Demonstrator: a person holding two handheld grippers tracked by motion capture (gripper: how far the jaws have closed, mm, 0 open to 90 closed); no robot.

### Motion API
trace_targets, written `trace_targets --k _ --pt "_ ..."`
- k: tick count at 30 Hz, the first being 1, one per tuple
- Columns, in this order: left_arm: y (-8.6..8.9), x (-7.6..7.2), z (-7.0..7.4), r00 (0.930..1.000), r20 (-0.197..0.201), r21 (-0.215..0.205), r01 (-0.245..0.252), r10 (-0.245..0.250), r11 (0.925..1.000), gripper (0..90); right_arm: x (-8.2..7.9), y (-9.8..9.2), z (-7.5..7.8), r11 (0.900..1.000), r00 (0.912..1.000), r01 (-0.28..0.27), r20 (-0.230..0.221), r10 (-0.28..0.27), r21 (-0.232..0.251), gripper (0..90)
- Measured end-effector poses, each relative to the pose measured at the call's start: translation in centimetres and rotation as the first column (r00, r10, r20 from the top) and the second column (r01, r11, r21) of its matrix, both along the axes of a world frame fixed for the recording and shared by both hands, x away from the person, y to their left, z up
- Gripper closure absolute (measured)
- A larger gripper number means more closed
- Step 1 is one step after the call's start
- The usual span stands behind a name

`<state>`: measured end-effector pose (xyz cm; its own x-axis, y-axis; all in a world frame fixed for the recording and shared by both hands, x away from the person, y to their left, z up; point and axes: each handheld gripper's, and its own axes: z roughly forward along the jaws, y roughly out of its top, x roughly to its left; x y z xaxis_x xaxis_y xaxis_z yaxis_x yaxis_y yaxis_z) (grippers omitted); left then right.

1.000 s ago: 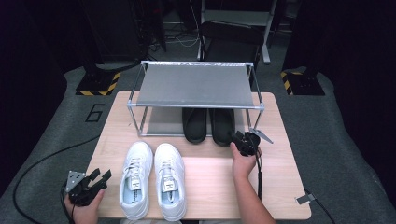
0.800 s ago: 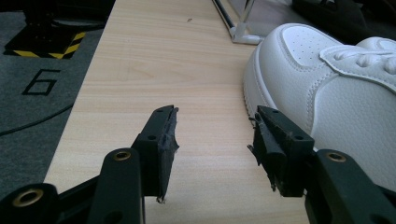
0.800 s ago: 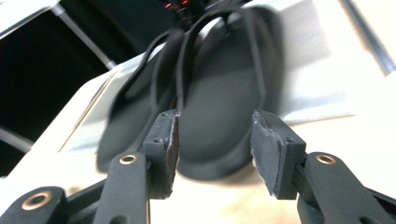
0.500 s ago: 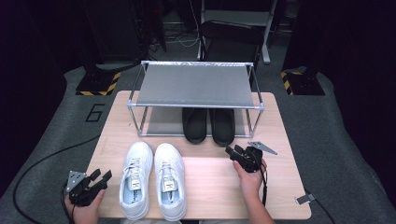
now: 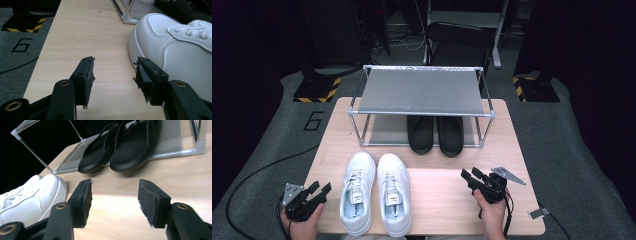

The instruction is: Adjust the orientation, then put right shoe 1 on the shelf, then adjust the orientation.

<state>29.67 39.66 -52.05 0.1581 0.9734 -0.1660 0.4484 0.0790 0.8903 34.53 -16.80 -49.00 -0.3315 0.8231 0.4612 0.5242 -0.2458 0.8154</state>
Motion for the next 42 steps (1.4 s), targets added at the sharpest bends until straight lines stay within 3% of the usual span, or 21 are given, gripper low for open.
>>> trace_targets --k 3,7,9,15,23,26,28,31,37,42 --pt "-0.1 0.0 0.0 0.9999 0.010 0.001 -0.005 0.005 1.0000 47.8 -1.0 -0.2 -0.3 1.000 0.9999 -0.007 0.015 0.007 -0.019 40.8" --pt "-0.1 0.0 0.2 0.9998 -0.008 -0.007 0.018 -0.018 0.9998 48.1 -2.1 -0.6 -0.9 0.998 1.0000 -0.006 0.007 0.007 -0.055 40.8" --pt "-0.2 0.0 0.3 0.9999 0.007 -0.013 0.015 -0.014 0.9998 47.9 -2.4 -0.8 -1.2 0.999 0.9999 -0.011 -0.006 0.011 -0.038 41.4" --pt "-0.1 -0.1 0.7 0.9997 -0.008 -0.049 0.024 -0.025 0.9985 45.1 -2.7 -1.3 -1.7 1.000 0.9994 -0.017 -0.029 0.017 0.000 43.2" --pt "-0.6 -0.3 2.3 0.9977 -0.011 -0.074 0.066 -0.067 0.9951 44.1 -2.9 -1.0 -1.6 0.999 0.9993 -0.032 -0.021 0.031 -0.018 47.5" --pt "-1.0 -0.5 2.9 0.9971 -0.008 -0.068 0.075 -0.076 0.9948 44.1 -2.8 -0.6 -1.8 0.998 0.9983 -0.056 -0.020 0.055 -0.031 47.6" --pt "-1.2 -0.8 3.4 0.9963 -0.013 -0.071 0.083 -0.084 0.9940 43.8 -2.8 -0.4 -1.9 0.996 0.9958 -0.083 -0.041 0.082 -0.019 49.6" --pt "-1.4 -1.3 4.1 0.9963 0.000 -0.076 0.085 -0.085 0.9934 44.4 -2.7 -0.1 -2.1 0.992 0.9921 -0.124 -0.022 0.123 -0.021 49.6" --pt "-1.7 -2.0 5.3 0.9918 0.012 -0.095 0.128 -0.127 0.9873 50.6 -2.9 0.3 -1.9 0.992 0.9948 -0.094 0.033 0.097 -0.087 49.5" --pt "-2.2 -2.3 5.7 0.9886 0.016 -0.078 0.150 -0.150 0.9855 50.4 -3.0 0.3 -1.9 0.994 0.9977 -0.059 0.028 0.062 -0.095 49.4"
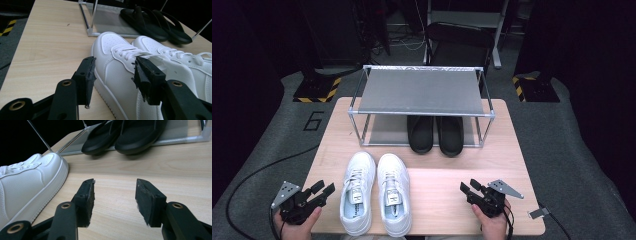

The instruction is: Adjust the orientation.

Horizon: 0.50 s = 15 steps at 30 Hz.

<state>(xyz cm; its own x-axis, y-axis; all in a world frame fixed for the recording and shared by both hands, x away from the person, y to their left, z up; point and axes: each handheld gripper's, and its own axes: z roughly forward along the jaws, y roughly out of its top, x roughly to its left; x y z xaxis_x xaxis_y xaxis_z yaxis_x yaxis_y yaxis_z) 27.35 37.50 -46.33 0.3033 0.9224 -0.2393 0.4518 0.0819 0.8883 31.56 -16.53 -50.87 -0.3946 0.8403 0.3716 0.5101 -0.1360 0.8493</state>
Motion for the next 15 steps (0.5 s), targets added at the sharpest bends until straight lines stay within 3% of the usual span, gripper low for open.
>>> trace_targets --k 5,9,15 --pt "-0.6 -0.3 0.1 0.9996 -0.011 -0.003 0.026 -0.026 0.9997 50.0 0.0 -0.3 -0.1 1.000 0.9999 0.002 -0.012 -0.002 0.015 50.0" --pt "-1.0 -0.6 0.3 0.9986 -0.019 0.024 0.051 -0.050 0.9984 50.1 0.1 -0.3 -0.2 1.000 1.0000 0.000 -0.008 0.001 0.010 50.9" --pt "-1.5 -0.9 0.4 0.9987 -0.025 0.035 0.045 -0.044 0.9984 49.3 0.2 -0.3 -0.3 1.000 0.9994 -0.024 -0.025 0.024 0.019 51.7"
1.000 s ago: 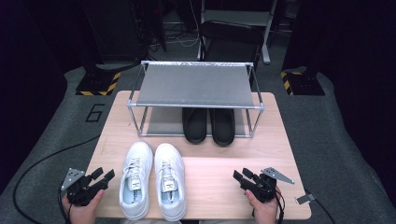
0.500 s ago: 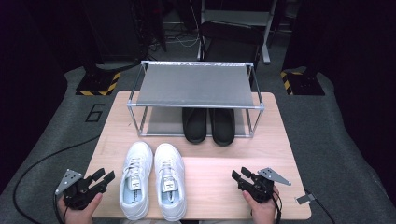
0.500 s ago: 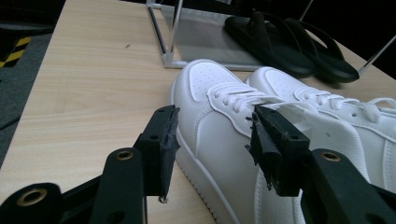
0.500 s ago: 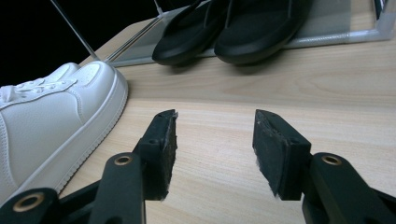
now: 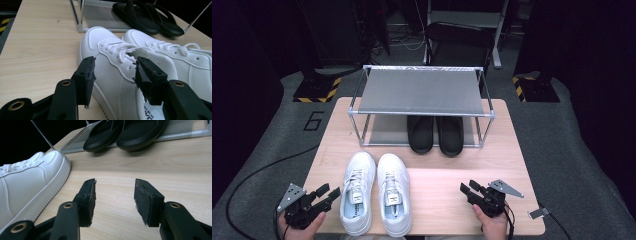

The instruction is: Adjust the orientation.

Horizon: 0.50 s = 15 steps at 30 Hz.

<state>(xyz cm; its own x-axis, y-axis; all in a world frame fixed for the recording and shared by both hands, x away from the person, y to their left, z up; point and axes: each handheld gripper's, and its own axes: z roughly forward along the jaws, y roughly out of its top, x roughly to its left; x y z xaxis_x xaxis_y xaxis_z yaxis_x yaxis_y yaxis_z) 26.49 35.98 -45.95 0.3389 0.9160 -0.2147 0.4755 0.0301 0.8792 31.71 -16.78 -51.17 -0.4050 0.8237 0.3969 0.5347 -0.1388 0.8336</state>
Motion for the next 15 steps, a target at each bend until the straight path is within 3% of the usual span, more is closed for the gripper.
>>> trace_targets --k 5,8,13,15 --pt "-0.5 -0.5 0.3 0.9996 0.025 -0.015 0.014 -0.014 0.9998 49.3 -0.2 -0.2 0.4 1.000 0.9999 0.012 0.004 -0.012 0.018 51.2" --pt "-0.8 -0.7 0.5 0.9992 0.021 -0.003 0.034 -0.034 0.9994 49.3 -0.3 -0.3 0.4 0.999 0.9997 0.022 0.001 -0.022 0.031 50.4" --pt "-1.6 -0.2 -0.3 0.9994 -0.019 0.028 0.029 -0.029 0.9992 49.5 -0.2 -0.4 0.2 0.999 0.9997 0.025 -0.003 -0.025 0.035 50.0" --pt "-1.8 0.1 -0.8 0.9988 -0.041 0.022 0.026 -0.025 0.9994 49.2 -0.1 -0.5 0.1 0.999 0.9995 0.030 -0.012 -0.029 0.039 50.0"
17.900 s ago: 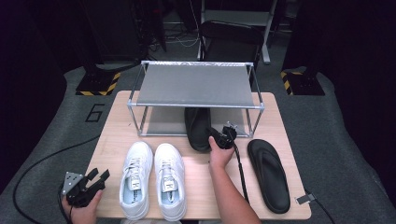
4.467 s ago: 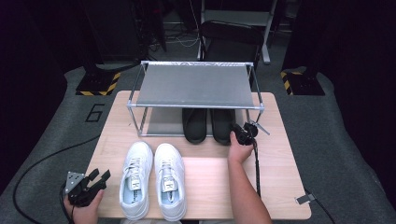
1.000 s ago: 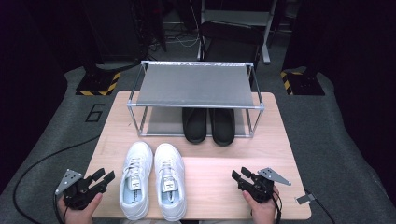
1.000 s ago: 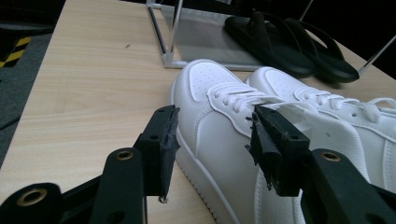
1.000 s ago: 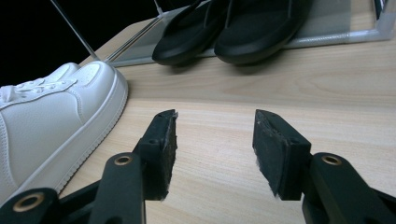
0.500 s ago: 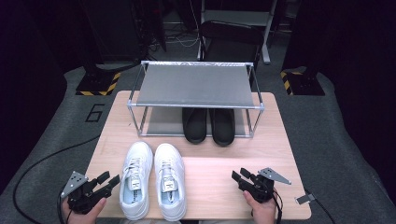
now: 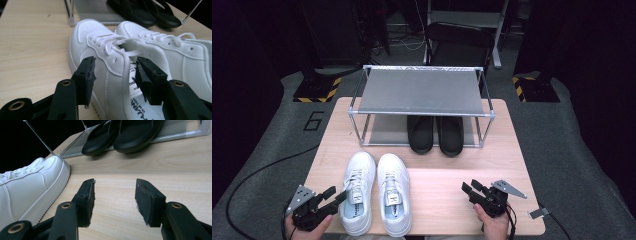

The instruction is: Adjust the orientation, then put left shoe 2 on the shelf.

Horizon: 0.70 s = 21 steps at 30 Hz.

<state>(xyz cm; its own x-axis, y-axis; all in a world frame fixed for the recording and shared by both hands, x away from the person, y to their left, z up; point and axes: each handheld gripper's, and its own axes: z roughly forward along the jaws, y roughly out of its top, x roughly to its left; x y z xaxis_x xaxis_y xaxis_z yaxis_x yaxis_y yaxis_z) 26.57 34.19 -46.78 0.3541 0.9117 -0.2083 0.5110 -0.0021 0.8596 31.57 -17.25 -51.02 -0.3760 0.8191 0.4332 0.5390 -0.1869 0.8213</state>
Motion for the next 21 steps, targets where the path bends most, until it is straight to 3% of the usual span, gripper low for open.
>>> trace_targets --k 7,13,21 --pt "-0.8 0.7 -1.4 0.9980 -0.061 0.029 0.017 -0.016 0.9994 52.9 0.2 -0.6 -0.5 0.999 0.9995 0.021 -0.024 -0.020 0.037 49.3" --pt "-0.7 1.0 -2.0 0.9955 -0.095 0.024 0.003 -0.001 0.9997 53.0 0.3 -0.8 -0.6 0.998 0.9990 0.030 -0.033 -0.029 0.054 49.2" --pt "-0.7 1.1 -2.1 0.9943 -0.107 0.028 0.009 -0.006 0.9996 55.2 0.4 -0.6 -0.8 0.999 0.9992 0.016 -0.038 -0.014 0.048 48.0"
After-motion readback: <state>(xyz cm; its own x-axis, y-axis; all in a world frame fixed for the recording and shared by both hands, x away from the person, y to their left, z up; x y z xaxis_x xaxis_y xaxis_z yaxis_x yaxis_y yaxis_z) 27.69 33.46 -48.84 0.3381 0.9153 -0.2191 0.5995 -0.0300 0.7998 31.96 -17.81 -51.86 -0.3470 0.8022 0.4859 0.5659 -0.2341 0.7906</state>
